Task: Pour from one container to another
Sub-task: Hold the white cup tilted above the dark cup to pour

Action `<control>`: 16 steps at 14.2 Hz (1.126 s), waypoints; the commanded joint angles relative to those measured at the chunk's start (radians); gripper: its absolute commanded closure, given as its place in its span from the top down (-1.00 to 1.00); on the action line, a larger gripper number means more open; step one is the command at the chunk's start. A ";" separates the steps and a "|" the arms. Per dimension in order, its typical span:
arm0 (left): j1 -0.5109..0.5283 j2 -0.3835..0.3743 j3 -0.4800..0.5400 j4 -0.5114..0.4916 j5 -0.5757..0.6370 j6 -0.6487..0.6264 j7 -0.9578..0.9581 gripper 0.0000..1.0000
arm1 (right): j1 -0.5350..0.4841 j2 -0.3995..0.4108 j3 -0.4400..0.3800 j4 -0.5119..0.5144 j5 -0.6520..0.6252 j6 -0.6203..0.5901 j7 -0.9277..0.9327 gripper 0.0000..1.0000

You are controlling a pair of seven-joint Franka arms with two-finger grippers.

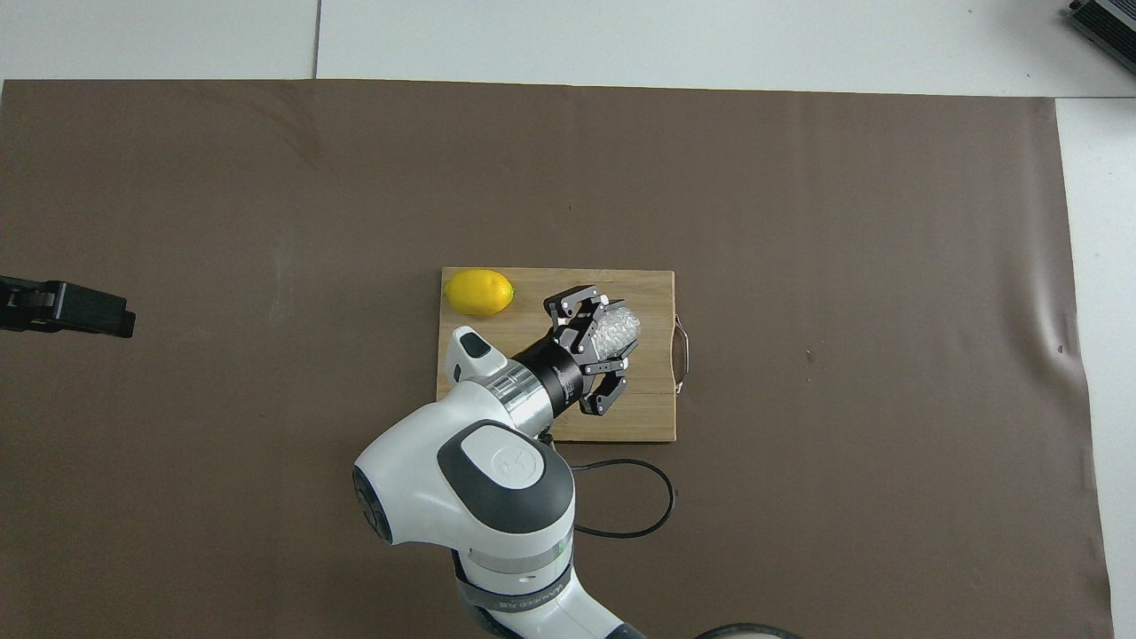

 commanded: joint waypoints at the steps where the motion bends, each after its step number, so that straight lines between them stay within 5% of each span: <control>1: 0.003 -0.007 0.006 0.005 0.012 -0.021 0.018 1.00 | -0.010 -0.032 0.006 -0.051 -0.048 0.030 0.030 -0.77; 16: 0.005 0.013 0.006 0.011 0.015 -0.032 0.016 1.00 | 0.001 -0.074 0.007 -0.151 -0.159 0.055 0.122 -0.77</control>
